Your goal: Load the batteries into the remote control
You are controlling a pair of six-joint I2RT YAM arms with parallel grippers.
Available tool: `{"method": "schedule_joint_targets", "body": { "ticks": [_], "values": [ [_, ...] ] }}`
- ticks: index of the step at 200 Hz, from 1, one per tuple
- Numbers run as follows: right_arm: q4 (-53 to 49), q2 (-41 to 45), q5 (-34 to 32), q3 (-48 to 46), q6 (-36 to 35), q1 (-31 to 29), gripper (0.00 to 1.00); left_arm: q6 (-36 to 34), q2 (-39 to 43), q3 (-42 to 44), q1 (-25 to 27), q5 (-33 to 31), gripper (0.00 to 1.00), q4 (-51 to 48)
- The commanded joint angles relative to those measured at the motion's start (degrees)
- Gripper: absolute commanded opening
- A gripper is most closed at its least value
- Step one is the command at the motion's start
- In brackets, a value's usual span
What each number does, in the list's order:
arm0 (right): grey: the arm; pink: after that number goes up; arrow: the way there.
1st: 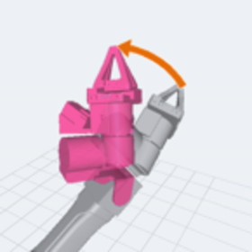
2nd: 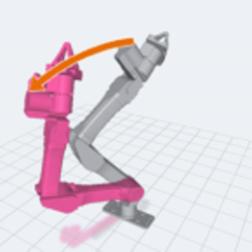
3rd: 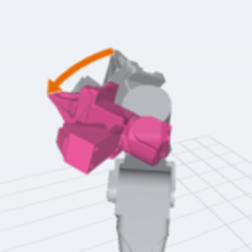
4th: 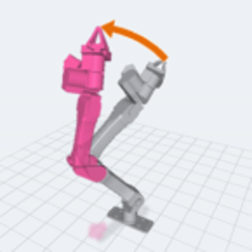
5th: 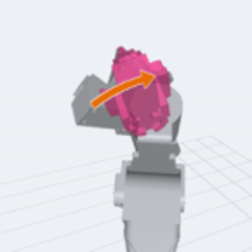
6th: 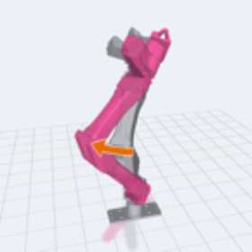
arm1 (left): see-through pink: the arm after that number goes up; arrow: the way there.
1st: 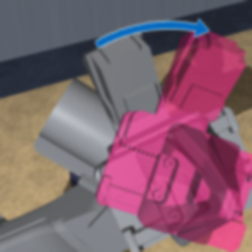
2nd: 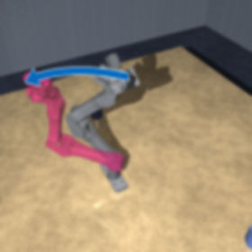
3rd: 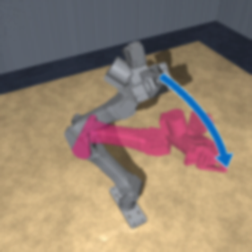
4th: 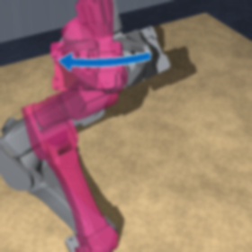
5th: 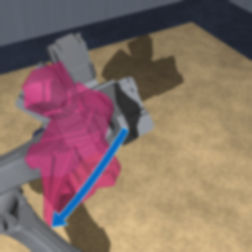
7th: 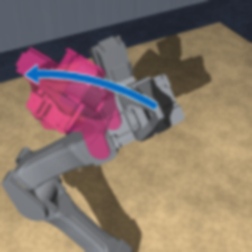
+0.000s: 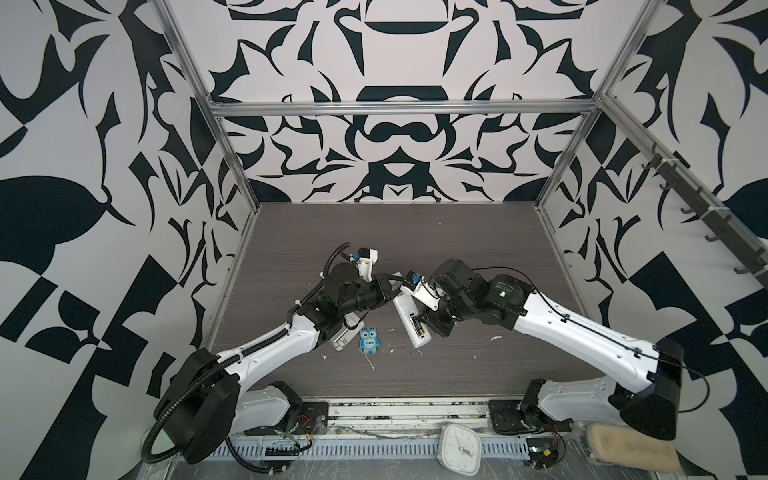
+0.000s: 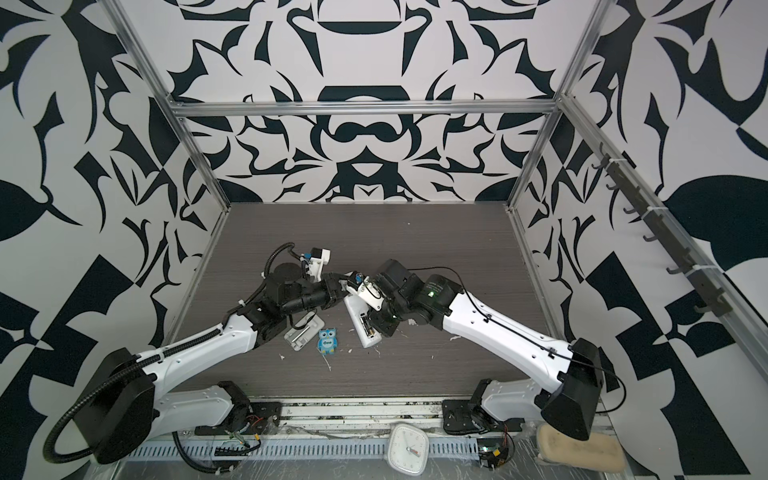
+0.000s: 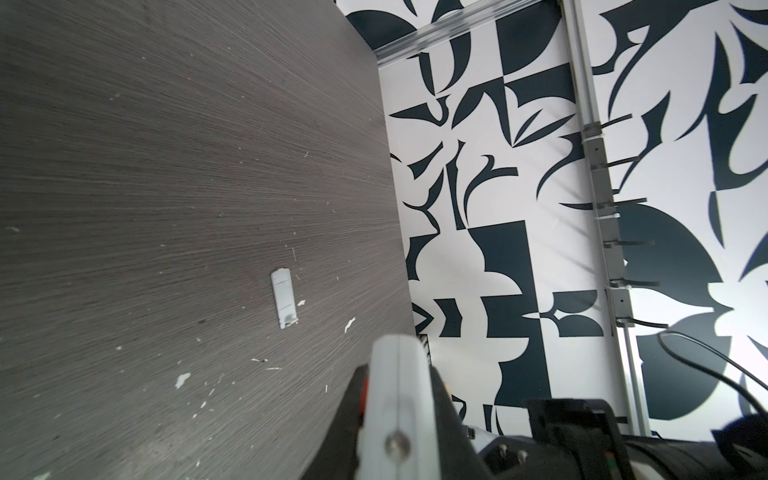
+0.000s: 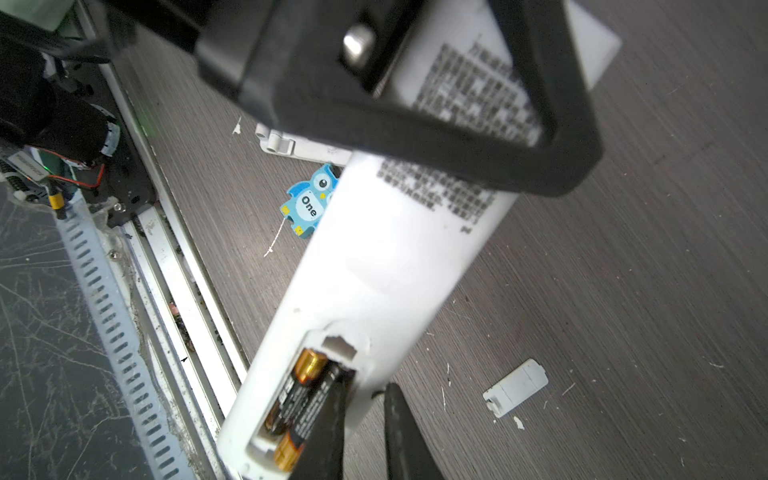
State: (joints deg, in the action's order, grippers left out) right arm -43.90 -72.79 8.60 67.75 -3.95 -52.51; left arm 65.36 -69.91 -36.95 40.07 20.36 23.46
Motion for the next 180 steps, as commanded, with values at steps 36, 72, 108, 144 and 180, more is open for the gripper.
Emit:
{"method": "schedule_joint_targets", "body": {
  "ticks": [36, 72, 108, 144, 180],
  "values": [
    [-1.8, 4.78, 2.98, 1.69, -5.57, -0.32, 0.25, 0.25, 1.53, -2.41, -0.35, 4.0, 0.0, 0.18],
    [-2.86, 7.02, 5.84, 1.61, -8.2, -0.31, 0.26, -0.5, 1.89, -2.6, -0.44, 4.75, 0.0, -1.85],
    [-1.17, 13.09, 11.57, -2.05, -14.18, -0.99, 0.33, -1.2, 2.19, -3.39, -0.52, 5.24, 0.0, -3.55],
    [-1.87, 14.07, 12.0, -3.5, -19.78, -1.36, 0.34, -1.38, 1.88, -3.83, -0.61, 5.57, 0.0, -3.75],
    [-2.41, 11.4, 13.1, -3.27, -21.91, -1.84, 0.37, -1.43, 1.87, -4.27, -0.66, 5.84, 0.0, -3.77]
  ]
}}
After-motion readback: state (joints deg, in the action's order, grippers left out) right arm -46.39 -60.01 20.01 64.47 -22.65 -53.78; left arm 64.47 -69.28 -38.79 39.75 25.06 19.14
